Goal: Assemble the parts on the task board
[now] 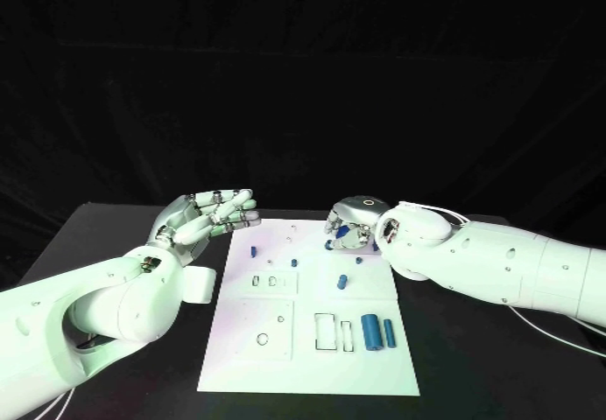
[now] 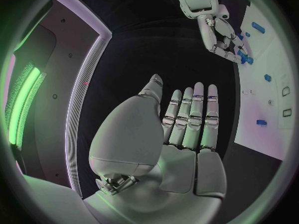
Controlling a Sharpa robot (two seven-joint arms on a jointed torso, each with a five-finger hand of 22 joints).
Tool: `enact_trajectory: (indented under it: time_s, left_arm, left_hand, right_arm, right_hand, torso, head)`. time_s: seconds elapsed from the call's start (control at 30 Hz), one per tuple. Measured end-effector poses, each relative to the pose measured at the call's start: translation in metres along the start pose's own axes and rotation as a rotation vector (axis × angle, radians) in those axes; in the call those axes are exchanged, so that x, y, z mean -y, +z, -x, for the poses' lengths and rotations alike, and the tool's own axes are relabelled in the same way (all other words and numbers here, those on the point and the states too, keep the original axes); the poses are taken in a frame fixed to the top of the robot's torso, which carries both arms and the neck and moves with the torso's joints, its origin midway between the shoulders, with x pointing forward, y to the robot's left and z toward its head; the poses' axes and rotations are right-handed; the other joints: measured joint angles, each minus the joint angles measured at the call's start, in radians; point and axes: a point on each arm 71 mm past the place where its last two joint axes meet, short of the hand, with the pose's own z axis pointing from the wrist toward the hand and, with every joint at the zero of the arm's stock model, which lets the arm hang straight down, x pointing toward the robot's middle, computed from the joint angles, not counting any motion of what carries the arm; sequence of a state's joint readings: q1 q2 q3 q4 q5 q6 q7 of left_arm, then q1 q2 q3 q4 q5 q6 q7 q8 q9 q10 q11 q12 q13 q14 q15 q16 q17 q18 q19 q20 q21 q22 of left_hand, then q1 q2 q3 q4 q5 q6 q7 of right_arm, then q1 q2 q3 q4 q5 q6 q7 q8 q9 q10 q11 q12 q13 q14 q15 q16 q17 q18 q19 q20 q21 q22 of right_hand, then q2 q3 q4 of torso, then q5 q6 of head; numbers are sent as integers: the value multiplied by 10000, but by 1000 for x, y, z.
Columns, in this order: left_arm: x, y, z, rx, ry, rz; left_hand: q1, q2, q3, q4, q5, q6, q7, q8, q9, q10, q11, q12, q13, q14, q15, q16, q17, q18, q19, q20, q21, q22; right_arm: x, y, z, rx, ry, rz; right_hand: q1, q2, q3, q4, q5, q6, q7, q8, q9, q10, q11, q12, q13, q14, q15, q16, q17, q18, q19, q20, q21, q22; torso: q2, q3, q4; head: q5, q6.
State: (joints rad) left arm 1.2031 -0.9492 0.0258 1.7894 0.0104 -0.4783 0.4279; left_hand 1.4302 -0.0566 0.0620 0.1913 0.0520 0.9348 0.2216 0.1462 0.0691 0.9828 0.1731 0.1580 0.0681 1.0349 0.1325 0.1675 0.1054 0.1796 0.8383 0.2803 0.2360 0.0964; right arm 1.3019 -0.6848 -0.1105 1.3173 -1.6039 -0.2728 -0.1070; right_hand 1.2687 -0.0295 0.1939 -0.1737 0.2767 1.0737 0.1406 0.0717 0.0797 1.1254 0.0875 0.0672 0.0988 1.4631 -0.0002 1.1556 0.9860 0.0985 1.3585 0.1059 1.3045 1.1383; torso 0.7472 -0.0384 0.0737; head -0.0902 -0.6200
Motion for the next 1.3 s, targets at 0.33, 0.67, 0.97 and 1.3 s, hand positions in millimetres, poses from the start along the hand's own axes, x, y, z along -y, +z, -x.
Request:
enact_trajectory:
  time_s: [0.33,0.67,0.97,1.3]
  left_arm:
    - [1,0,0,-36,-5,15]
    - [1,0,0,-41,4,17]
    - [1,0,0,-51,25,7]
    - [2,0,0,-77,67,-12]
  left_hand:
    - [0,0,0,1,0,-1,0,-50,1,0,0,0,-10,0,0,0,-9,0,0,0,0,-10]
    - [0,0,-27,-26,0,-1,0,-50,-11,0,0,-49,-9,-1,0,0,-9,0,0,0,0,-9]
    - [0,0,-27,-26,0,-1,-1,-81,-11,-1,1,-53,-8,-1,1,-54,-9,-1,57,-15,0,-19]
    - [0,0,-54,-53,0,-1,0,-98,-21,-1,1,-108,-17,-1,1,-56,-9,-1,72,-1,0,-32]
  right_arm:
    - [2,3,-6,-286,-190,-168]
    - [2,5,-11,-482,-227,-225]
    - [2,5,-11,-474,-225,-239]
    - [1,5,-10,-247,-153,-210]
  right_hand:
    - [0,0,101,100,0,0,0,0,-1,0,0,0,-12,-1,0,683,743,-145,223,9,487,790]
    - [0,0,337,205,117,38,38,1,23,308,-53,39,-12,-1,0,1135,1197,-302,582,44,1055,1604]
    - [8,8,818,304,100,320,-43,13,83,667,-114,37,-51,-1,0,1429,1508,-300,742,-45,1300,1698]
    - [106,109,1403,393,-145,662,-157,158,193,1041,-250,77,-61,1,-71,1601,1660,-455,866,-98,1503,1697]
  torso:
    - [71,-1,32]
    - [118,-7,58]
    - [152,-12,71]
    - [180,-13,78]
  head:
    - [-20,51]
    - [-12,49]
    - [-24,42]
    - [-53,50]
